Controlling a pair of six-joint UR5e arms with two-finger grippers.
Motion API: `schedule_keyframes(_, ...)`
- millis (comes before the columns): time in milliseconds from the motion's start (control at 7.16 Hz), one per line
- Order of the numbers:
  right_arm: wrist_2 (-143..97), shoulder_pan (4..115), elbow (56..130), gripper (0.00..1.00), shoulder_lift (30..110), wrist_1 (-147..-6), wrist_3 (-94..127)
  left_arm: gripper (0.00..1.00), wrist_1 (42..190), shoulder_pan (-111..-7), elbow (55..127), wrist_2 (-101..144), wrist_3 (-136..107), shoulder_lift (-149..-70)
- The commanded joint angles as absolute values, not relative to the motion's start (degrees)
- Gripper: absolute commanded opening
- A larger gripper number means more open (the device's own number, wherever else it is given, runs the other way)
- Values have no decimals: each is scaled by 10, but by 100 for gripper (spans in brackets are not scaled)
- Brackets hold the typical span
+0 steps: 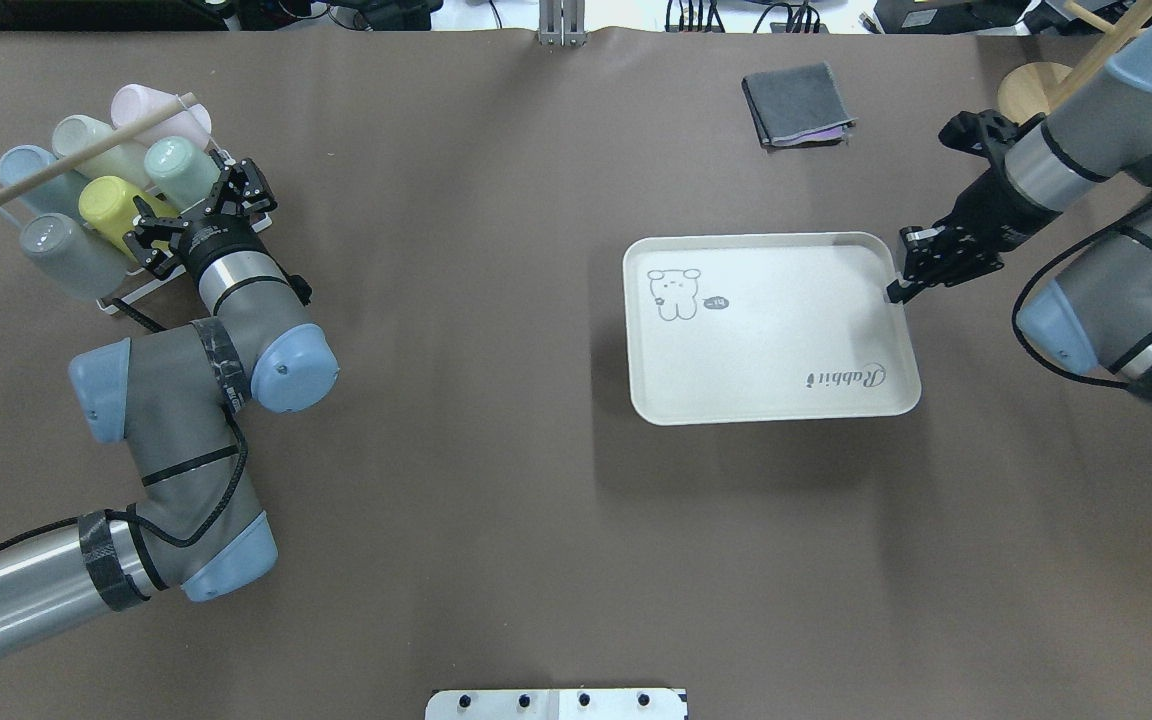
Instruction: Pick up and place green cup on tray
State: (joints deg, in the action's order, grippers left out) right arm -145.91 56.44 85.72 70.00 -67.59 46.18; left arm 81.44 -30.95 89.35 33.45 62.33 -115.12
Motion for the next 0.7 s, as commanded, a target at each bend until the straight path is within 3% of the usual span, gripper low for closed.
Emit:
schedule_keyframes(0, -1413, 486, 853, 0, 653, -676, 511, 98, 840, -309, 853, 320, 622, -1163)
schedule_keyframes(559, -1342, 395, 813, 0, 560, -694, 629, 98, 887, -316, 806, 316, 623, -1166)
